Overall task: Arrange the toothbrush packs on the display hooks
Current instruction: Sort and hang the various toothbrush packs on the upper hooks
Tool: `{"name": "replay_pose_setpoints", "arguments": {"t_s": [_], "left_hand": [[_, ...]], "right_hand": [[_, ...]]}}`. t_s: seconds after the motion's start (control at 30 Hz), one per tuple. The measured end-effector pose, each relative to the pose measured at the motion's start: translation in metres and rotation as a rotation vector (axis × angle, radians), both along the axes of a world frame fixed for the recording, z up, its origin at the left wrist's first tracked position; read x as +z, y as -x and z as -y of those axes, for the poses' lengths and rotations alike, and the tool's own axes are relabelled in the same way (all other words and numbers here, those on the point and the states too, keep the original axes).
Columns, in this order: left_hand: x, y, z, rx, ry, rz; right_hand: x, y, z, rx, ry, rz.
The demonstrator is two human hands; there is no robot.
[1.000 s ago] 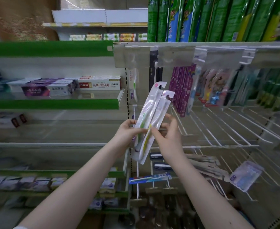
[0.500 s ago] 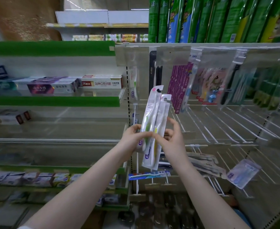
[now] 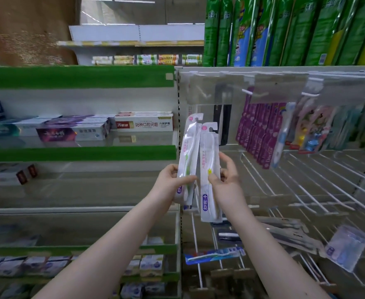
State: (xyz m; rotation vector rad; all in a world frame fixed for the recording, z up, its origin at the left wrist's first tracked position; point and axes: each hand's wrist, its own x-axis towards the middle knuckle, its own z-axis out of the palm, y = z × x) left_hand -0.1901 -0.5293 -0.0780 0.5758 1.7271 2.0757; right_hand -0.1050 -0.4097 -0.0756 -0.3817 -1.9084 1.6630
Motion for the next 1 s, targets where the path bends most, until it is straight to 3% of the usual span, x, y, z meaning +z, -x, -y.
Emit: {"name": "replay_pose_setpoints", "arguments": {"t_s": [0.23, 0.63, 1.0], "left_hand": [[0.001, 0.028, 0.009, 0.047, -0.024, 0.038], [0.027, 0.031, -0.023, 0.167, -0.065, -0.223], [0.021, 0.034, -0.046, 0.217, -0.030, -0.338]], "right_hand": [[-0.001, 0.025, 0.007, -0.080, 0.003, -0.002], [0.020, 0.036, -0.029, 0.003, -0.013, -0.004], [0.021, 0.039, -0.054, 0.085, -0.024, 0.016]]}}
